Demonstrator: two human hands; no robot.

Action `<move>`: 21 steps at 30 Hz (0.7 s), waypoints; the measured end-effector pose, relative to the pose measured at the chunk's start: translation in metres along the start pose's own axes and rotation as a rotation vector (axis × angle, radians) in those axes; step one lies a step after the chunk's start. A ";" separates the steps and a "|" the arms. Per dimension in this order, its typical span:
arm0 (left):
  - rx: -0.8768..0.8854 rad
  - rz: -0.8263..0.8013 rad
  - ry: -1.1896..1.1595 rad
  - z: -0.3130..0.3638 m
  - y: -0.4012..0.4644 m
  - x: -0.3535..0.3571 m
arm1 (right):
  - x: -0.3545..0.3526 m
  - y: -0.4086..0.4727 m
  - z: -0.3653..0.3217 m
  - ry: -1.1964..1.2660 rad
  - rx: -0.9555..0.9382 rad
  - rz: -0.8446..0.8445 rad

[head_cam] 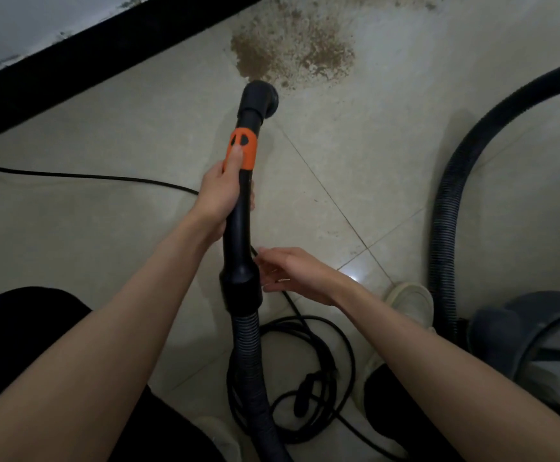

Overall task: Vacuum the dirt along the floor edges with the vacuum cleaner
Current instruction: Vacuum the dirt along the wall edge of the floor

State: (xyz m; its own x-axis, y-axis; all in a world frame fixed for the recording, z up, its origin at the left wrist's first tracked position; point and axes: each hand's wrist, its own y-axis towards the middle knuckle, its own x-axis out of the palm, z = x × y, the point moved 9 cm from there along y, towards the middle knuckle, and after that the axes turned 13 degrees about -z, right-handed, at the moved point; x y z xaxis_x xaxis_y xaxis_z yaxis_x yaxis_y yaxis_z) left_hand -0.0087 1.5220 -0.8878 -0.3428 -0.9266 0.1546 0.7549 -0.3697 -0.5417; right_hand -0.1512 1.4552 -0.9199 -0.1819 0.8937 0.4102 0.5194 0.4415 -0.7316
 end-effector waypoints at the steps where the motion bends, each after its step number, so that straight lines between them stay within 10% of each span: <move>1: -0.013 -0.025 -0.011 0.002 0.003 0.003 | 0.003 0.000 0.000 0.035 -0.013 -0.034; 6: -0.161 -0.158 -0.018 -0.027 0.002 0.013 | -0.002 -0.003 -0.003 -0.005 -0.038 -0.052; 12: -0.222 -0.263 0.099 -0.067 -0.030 0.025 | -0.074 -0.009 -0.005 0.323 -0.105 0.330; 21: -0.205 -0.460 0.741 -0.085 -0.050 0.099 | -0.122 -0.037 0.008 0.427 -0.111 0.459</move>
State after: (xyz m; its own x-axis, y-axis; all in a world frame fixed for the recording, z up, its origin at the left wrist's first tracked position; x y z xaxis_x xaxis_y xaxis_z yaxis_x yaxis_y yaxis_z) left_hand -0.1280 1.4550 -0.9155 -0.9136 -0.3812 -0.1417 0.3634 -0.6086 -0.7054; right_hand -0.1548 1.3308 -0.9474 0.4166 0.8693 0.2661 0.5527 -0.0098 -0.8333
